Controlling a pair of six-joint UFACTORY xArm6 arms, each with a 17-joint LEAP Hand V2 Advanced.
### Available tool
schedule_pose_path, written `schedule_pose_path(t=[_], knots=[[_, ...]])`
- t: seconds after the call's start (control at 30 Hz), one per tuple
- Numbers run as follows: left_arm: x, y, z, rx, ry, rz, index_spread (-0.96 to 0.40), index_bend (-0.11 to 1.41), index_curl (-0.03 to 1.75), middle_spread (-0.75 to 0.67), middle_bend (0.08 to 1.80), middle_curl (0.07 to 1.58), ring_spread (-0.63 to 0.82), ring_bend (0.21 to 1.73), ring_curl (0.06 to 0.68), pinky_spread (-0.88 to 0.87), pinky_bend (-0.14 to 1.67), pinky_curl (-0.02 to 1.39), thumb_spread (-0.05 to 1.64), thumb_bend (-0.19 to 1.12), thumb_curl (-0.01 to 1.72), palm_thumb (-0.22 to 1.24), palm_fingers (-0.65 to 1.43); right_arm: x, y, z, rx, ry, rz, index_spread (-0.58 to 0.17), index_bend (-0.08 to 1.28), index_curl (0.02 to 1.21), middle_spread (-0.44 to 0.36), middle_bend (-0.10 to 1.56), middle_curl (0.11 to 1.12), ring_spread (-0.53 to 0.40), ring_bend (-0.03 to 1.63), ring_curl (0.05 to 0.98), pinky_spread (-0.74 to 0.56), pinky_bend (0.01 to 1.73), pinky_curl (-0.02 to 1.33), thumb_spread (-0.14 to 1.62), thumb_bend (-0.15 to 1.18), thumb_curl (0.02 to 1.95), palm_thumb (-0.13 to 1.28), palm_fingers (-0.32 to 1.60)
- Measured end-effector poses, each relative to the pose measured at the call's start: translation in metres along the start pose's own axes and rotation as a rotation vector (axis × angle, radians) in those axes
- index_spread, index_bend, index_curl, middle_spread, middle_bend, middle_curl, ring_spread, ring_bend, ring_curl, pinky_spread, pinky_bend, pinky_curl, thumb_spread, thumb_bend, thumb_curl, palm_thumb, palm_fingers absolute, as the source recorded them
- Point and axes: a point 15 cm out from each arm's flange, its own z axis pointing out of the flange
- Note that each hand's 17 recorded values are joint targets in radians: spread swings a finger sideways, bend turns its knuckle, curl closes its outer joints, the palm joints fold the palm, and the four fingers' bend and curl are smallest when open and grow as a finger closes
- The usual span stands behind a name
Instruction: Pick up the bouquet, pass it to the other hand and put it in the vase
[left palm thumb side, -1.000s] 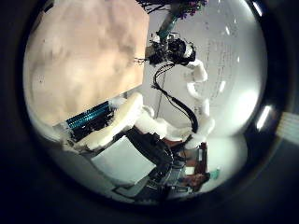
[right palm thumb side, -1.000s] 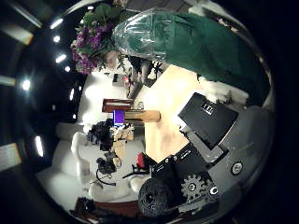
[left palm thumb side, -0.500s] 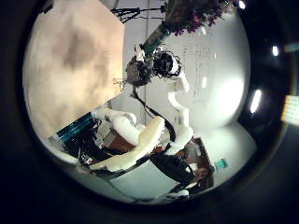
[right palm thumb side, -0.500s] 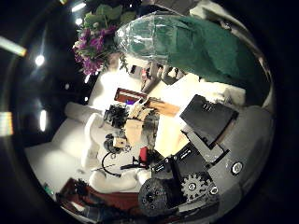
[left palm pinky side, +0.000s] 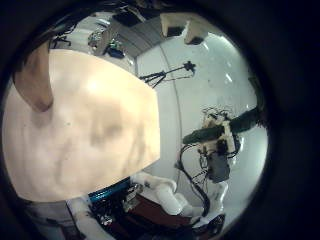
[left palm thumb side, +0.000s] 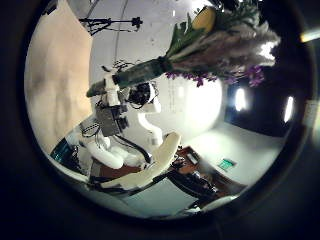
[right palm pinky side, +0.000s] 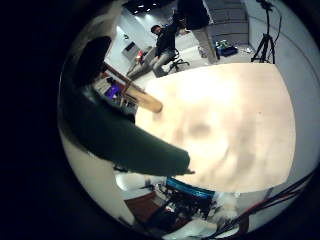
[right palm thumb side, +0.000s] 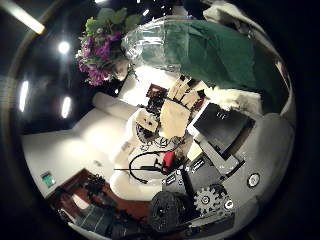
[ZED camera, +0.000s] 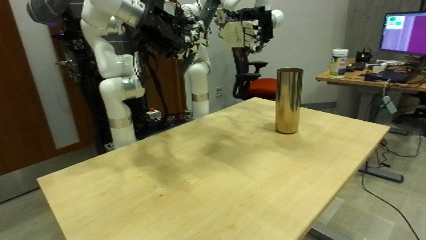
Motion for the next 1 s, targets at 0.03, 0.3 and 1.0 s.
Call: schedule_pose_path(t=[0.03, 0.3, 1.0], knots=[[0.001, 0.001, 0.0, -0.006, 0.012, 0.003, 0.18, 0.16, 0.28, 0.32, 0.2, 0.33, 0.46, 0.54, 0.211, 0.35, 0.28, 0.32, 0.84, -0.04, 0.33, 0.26, 0.1, 0.003, 0.004, 0.006, -0.009, -0.018, 0.005, -0.324, 0.98, 1.13, -0.161, 1.34, 0.82, -0.202, 1.45, 0.68, -0.24, 1.04, 1.19, 0.04, -0.01, 0.97, 1.23, 1.11], [0.003, -0.002, 0.002, -0.004, 0.054, 0.045, 0.18, 0.16, 0.28, 0.34, 0.2, 0.33, 0.48, 0.53, 0.207, 0.4, 0.29, 0.32, 0.82, -0.04, 0.34, 0.27, 0.07, 0.018, 0.023, 0.034, -0.031, -0.128, -0.001, -0.318, 0.98, 1.12, -0.161, 1.34, 0.81, -0.203, 1.45, 0.678, -0.25, 1.03, 1.2, 0.02, -0.01, 0.96, 1.23, 1.12], [0.005, -0.008, 0.035, -0.059, 0.016, 0.022, 0.25, 0.17, 0.29, 0.2, 0.35, 0.39, 0.48, 0.46, 0.191, 0.4, 0.19, 0.29, 0.81, -0.03, 0.34, 0.33, 0.17, 0.034, 0.024, 0.058, -0.059, -0.192, -0.091, -0.31, 0.99, 1.11, -0.158, 1.35, 0.8, -0.203, 1.45, 0.675, -0.27, 1.02, 1.2, -0.03, -0.02, 0.92, 1.22, 1.12]])
